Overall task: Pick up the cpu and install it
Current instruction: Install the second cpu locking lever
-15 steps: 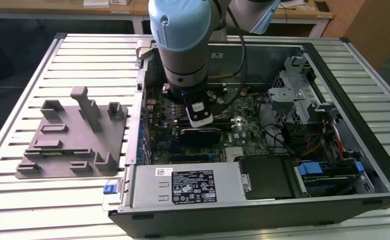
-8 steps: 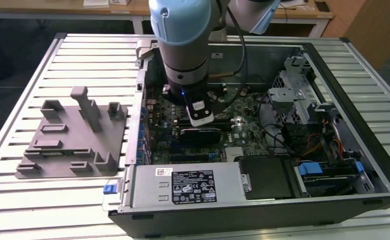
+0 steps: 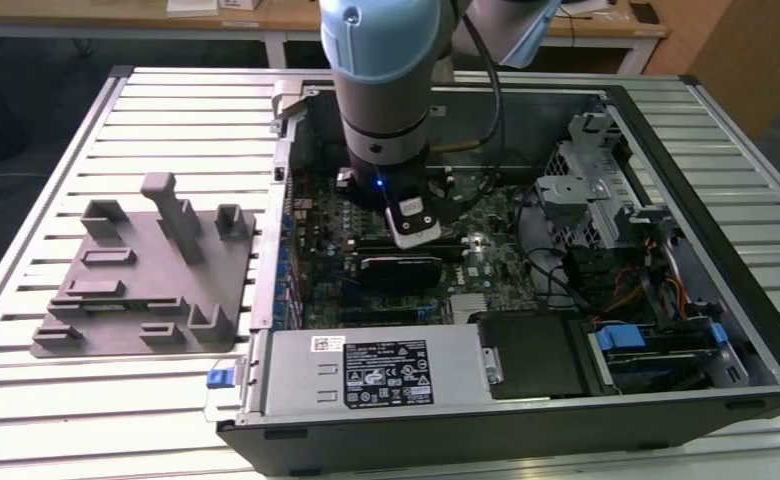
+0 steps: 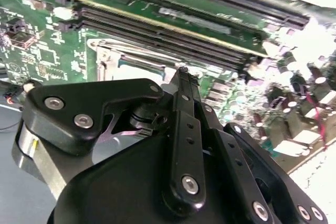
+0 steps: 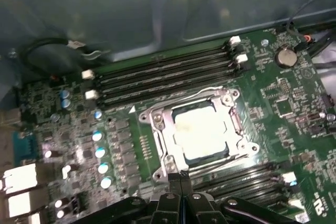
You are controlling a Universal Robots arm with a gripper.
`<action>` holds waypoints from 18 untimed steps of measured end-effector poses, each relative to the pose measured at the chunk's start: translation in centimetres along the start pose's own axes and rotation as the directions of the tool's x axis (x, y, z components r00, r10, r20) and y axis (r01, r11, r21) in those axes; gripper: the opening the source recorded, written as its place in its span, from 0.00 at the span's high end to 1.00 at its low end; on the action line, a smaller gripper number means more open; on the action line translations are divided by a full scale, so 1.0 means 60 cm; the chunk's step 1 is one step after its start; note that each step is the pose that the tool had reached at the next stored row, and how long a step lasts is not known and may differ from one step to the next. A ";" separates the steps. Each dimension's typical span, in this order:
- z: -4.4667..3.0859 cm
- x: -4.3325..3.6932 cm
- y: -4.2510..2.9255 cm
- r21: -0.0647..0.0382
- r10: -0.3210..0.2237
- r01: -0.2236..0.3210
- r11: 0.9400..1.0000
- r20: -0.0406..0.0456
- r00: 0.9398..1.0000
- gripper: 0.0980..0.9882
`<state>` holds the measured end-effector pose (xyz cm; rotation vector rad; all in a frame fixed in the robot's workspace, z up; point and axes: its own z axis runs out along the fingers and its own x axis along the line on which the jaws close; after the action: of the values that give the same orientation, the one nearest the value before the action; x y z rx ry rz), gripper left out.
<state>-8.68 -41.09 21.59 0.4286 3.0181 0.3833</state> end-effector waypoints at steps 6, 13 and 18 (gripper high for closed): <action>0.009 -0.007 0.023 0.014 -0.001 0.001 1.000 0.002 1.000 0.99; 0.019 -0.025 0.040 0.038 -0.001 0.001 0.999 0.000 1.000 0.99; 0.026 -0.040 0.055 0.047 0.000 0.000 0.999 -0.007 1.000 0.99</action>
<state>-5.35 -38.34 21.02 0.4313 3.0389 0.3152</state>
